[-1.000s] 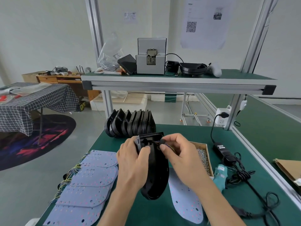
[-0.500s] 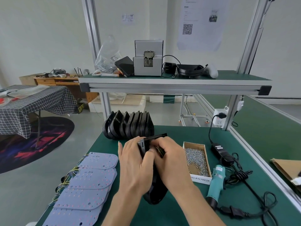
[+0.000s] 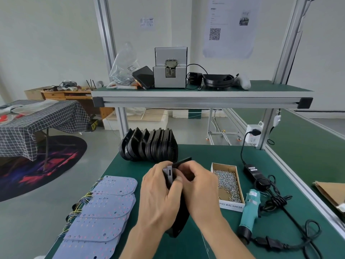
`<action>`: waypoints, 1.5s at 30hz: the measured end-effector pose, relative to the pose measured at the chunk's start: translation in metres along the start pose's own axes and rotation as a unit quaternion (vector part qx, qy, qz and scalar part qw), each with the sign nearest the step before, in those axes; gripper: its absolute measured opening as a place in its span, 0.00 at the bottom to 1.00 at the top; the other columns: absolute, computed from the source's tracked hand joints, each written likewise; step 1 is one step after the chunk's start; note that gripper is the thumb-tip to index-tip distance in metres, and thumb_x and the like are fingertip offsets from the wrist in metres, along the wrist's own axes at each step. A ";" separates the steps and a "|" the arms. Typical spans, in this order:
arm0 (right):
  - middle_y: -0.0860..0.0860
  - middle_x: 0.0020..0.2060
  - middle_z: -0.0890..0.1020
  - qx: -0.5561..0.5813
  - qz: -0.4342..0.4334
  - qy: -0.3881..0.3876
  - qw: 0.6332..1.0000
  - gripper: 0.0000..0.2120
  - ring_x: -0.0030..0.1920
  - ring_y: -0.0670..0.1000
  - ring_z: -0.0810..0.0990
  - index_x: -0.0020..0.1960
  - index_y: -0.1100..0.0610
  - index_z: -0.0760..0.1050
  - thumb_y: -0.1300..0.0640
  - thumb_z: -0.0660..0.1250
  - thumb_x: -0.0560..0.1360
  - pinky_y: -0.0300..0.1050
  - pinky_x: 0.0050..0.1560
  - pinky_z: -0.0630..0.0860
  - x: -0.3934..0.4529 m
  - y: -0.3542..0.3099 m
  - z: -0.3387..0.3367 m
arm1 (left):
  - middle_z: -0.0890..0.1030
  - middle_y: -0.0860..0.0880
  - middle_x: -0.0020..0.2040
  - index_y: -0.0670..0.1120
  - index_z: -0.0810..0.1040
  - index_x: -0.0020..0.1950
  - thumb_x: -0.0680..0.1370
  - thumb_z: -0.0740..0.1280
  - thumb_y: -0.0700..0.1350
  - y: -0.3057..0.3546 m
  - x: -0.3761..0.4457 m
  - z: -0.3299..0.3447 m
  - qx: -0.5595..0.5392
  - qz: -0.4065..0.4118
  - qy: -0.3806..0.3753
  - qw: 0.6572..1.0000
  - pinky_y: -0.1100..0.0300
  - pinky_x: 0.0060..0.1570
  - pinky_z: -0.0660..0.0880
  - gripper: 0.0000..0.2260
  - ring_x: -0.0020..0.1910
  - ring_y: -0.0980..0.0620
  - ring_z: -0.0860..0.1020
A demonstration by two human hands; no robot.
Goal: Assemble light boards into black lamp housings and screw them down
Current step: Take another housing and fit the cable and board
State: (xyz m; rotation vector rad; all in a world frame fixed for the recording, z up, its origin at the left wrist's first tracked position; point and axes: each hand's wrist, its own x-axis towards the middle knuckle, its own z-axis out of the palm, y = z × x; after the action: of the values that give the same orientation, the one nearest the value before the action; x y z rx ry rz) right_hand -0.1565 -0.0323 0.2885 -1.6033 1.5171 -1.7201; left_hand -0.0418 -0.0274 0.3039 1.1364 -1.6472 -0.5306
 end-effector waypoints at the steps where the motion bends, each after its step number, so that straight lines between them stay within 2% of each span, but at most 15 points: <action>1: 0.38 0.39 0.86 0.004 0.000 -0.022 1.000 0.02 0.42 0.43 0.85 0.46 0.44 0.84 0.52 0.74 0.75 0.36 0.42 0.78 -0.001 0.000 0.000 | 0.81 0.58 0.48 0.55 0.78 0.53 0.72 0.61 0.53 -0.003 -0.001 -0.001 -0.008 -0.013 0.006 1.000 0.47 0.56 0.76 0.12 0.53 0.55 0.79; 4: 0.35 0.47 0.86 0.030 -0.008 -0.095 0.995 0.10 0.50 0.40 0.85 0.51 0.37 0.84 0.52 0.72 0.75 0.30 0.48 0.76 -0.007 -0.001 -0.004 | 0.82 0.56 0.43 0.55 0.78 0.47 0.73 0.62 0.50 -0.009 0.000 -0.006 -0.038 -0.046 0.013 0.998 0.49 0.49 0.76 0.07 0.47 0.54 0.79; 7: 0.34 0.47 0.86 0.025 -0.027 -0.105 0.994 0.18 0.49 0.40 0.84 0.51 0.28 0.81 0.54 0.72 0.74 0.28 0.48 0.75 -0.007 -0.001 -0.010 | 0.82 0.56 0.41 0.56 0.77 0.44 0.74 0.63 0.48 -0.007 -0.003 -0.007 -0.049 -0.040 -0.001 0.998 0.57 0.43 0.72 0.04 0.43 0.55 0.79; 10: 0.36 0.43 0.85 0.000 -0.034 -0.081 0.996 0.12 0.45 0.41 0.84 0.47 0.36 0.83 0.54 0.72 0.74 0.28 0.44 0.73 -0.006 0.003 -0.010 | 0.81 0.55 0.40 0.55 0.77 0.44 0.74 0.63 0.47 -0.005 -0.008 -0.004 -0.041 -0.028 -0.005 0.999 0.52 0.45 0.75 0.04 0.43 0.54 0.79; 12: 0.38 0.40 0.85 0.001 -0.013 -0.073 0.997 0.06 0.42 0.42 0.83 0.47 0.41 0.82 0.53 0.73 0.74 0.29 0.41 0.73 -0.006 0.006 -0.006 | 0.81 0.57 0.43 0.54 0.77 0.46 0.72 0.63 0.46 -0.004 -0.010 -0.001 -0.032 -0.023 -0.001 0.999 0.43 0.54 0.75 0.06 0.46 0.55 0.79; 15: 0.39 0.39 0.85 0.011 -0.004 -0.056 0.998 0.10 0.41 0.42 0.82 0.43 0.40 0.82 0.57 0.74 0.74 0.30 0.40 0.73 -0.008 0.007 -0.003 | 0.80 0.63 0.50 0.52 0.80 0.54 0.71 0.64 0.46 -0.003 -0.010 0.000 -0.028 -0.016 0.006 0.999 0.39 0.66 0.71 0.12 0.53 0.59 0.78; 20: 0.41 0.50 0.85 0.037 -0.014 -0.100 0.994 0.09 0.54 0.45 0.84 0.56 0.49 0.87 0.59 0.71 0.80 0.39 0.55 0.78 -0.013 0.004 -0.007 | 0.82 0.59 0.52 0.53 0.79 0.55 0.71 0.64 0.46 -0.007 -0.007 -0.004 -0.042 -0.020 0.025 0.999 0.44 0.60 0.74 0.14 0.55 0.54 0.79; 25: 0.40 0.39 0.86 0.031 0.035 -0.029 0.998 0.06 0.43 0.43 0.85 0.46 0.48 0.84 0.58 0.75 0.78 0.34 0.44 0.76 -0.007 0.001 -0.017 | 0.76 0.57 0.61 0.49 0.79 0.55 0.70 0.64 0.47 -0.005 -0.010 0.006 -0.062 0.007 0.020 0.998 0.48 0.61 0.74 0.14 0.62 0.54 0.76; 29: 0.40 0.42 0.84 -0.014 0.000 -0.020 1.000 0.06 0.47 0.44 0.83 0.46 0.47 0.85 0.58 0.75 0.77 0.30 0.44 0.73 -0.015 -0.001 -0.017 | 0.75 0.58 0.62 0.50 0.79 0.55 0.70 0.63 0.49 -0.003 -0.011 0.011 -0.070 0.007 0.012 0.997 0.48 0.60 0.74 0.15 0.62 0.54 0.76; 33: 0.42 0.47 0.80 -0.020 -0.015 -0.063 0.998 0.08 0.51 0.46 0.81 0.47 0.44 0.85 0.57 0.72 0.79 0.40 0.52 0.76 -0.020 0.003 -0.017 | 0.75 0.58 0.61 0.47 0.79 0.55 0.70 0.64 0.44 -0.004 -0.014 0.011 -0.051 0.018 0.007 0.998 0.46 0.62 0.73 0.15 0.62 0.53 0.76; 37: 0.40 0.52 0.77 -0.030 0.022 -0.147 0.988 0.10 0.60 0.46 0.77 0.52 0.39 0.82 0.54 0.67 0.83 0.56 0.66 0.73 -0.023 0.004 -0.015 | 0.74 0.59 0.58 0.49 0.79 0.54 0.69 0.60 0.52 -0.003 -0.013 0.012 -0.024 0.017 -0.008 1.000 0.43 0.62 0.72 0.17 0.60 0.51 0.76; 39: 0.40 0.52 0.78 -0.018 0.006 -0.153 0.988 0.12 0.60 0.45 0.78 0.54 0.39 0.83 0.56 0.67 0.83 0.53 0.65 0.74 -0.021 0.000 -0.021 | 0.73 0.58 0.53 0.56 0.77 0.50 0.69 0.59 0.53 0.000 -0.011 0.011 -0.038 -0.009 -0.008 0.999 0.42 0.61 0.72 0.13 0.56 0.52 0.76; 42: 0.40 0.52 0.81 -0.009 -0.027 -0.034 0.999 0.12 0.59 0.43 0.80 0.57 0.45 0.85 0.60 0.69 0.82 0.41 0.61 0.75 -0.023 0.005 -0.047 | 0.73 0.55 0.48 0.57 0.75 0.44 0.70 0.61 0.56 -0.003 -0.003 0.007 -0.082 -0.071 0.005 0.994 0.41 0.58 0.73 0.07 0.51 0.51 0.76; 44: 0.37 0.56 0.79 -0.056 -0.022 0.016 0.998 0.09 0.63 0.42 0.77 0.58 0.41 0.83 0.52 0.71 0.80 0.32 0.60 0.72 -0.036 0.016 -0.066 | 0.73 0.50 0.45 0.54 0.72 0.40 0.70 0.62 0.56 -0.006 0.000 0.001 -0.110 -0.097 0.014 0.989 0.43 0.52 0.74 0.07 0.45 0.50 0.74; 45: 0.34 0.61 0.77 -0.079 0.001 -0.011 0.997 0.13 0.67 0.40 0.74 0.62 0.37 0.80 0.43 0.71 0.78 0.28 0.60 0.70 -0.047 0.021 -0.071 | 0.73 0.48 0.45 0.52 0.71 0.40 0.70 0.62 0.56 -0.006 0.000 -0.001 -0.111 -0.099 0.017 0.989 0.46 0.49 0.73 0.08 0.44 0.50 0.74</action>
State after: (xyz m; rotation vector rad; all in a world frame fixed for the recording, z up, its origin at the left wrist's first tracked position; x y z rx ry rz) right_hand -0.2121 0.0296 0.2620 -1.6887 1.6797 -1.6116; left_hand -0.0385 -0.0306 0.2994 1.1410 -1.4135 -0.7978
